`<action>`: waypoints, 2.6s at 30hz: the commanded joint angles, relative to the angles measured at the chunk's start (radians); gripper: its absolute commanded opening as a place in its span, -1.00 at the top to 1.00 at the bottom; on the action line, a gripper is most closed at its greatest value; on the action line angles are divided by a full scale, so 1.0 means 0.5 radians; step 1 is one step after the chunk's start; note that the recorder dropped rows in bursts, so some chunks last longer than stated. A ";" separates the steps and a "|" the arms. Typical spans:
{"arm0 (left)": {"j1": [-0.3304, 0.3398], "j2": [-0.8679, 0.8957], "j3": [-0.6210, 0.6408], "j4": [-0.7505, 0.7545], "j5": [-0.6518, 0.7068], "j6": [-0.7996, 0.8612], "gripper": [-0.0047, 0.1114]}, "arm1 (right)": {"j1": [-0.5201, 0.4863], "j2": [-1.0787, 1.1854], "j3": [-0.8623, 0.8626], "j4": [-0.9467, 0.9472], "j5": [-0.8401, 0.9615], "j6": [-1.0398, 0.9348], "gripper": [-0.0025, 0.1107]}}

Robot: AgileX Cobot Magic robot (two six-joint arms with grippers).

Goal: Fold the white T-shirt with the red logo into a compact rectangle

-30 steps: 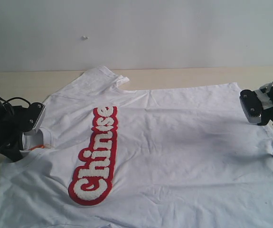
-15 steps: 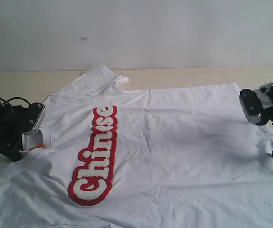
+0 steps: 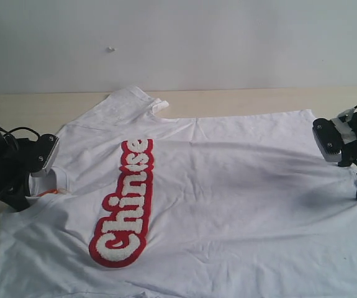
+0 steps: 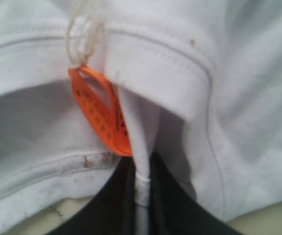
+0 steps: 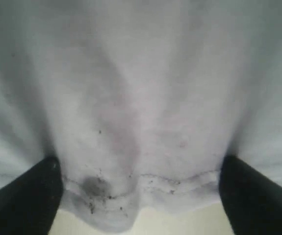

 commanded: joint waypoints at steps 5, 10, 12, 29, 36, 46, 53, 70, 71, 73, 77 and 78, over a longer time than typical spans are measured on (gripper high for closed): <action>0.004 0.029 0.014 0.038 -0.006 0.001 0.92 | -0.009 0.080 0.024 -0.063 -0.101 -0.013 0.68; 0.004 0.029 0.014 0.038 -0.006 0.001 0.92 | -0.009 0.080 0.024 -0.056 -0.101 -0.010 0.96; 0.004 0.029 0.014 0.038 -0.006 0.001 0.92 | -0.009 0.080 0.024 -0.056 -0.101 -0.010 0.96; 0.004 0.029 0.014 0.038 -0.006 0.001 0.92 | -0.009 0.080 0.024 -0.048 -0.101 -0.010 0.96; 0.004 0.029 0.014 0.038 -0.006 0.001 0.92 | -0.009 0.080 0.024 -0.048 -0.101 -0.010 0.96; 0.004 0.029 0.014 0.038 -0.006 0.001 0.92 | -0.009 0.080 0.024 -0.044 -0.101 -0.006 0.96; 0.004 0.029 0.014 0.038 -0.006 0.005 0.92 | -0.009 0.080 0.024 -0.044 -0.101 -0.010 0.96; 0.004 0.029 0.014 0.038 -0.006 0.004 0.92 | -0.009 0.080 0.024 -0.044 -0.150 -0.011 0.96; 0.004 0.029 0.014 0.038 -0.010 0.004 0.92 | -0.009 0.080 0.024 -0.044 -0.185 -0.011 0.96; 0.004 0.029 0.014 0.038 -0.010 0.004 0.92 | -0.009 0.080 0.024 -0.044 -0.250 -0.011 0.96; 0.004 0.029 0.014 0.038 -0.014 0.004 0.92 | -0.009 0.080 0.024 -0.049 -0.298 -0.007 0.96; 0.004 0.029 0.014 0.038 -0.014 0.004 0.92 | -0.009 0.080 0.024 -0.049 -0.298 -0.007 0.96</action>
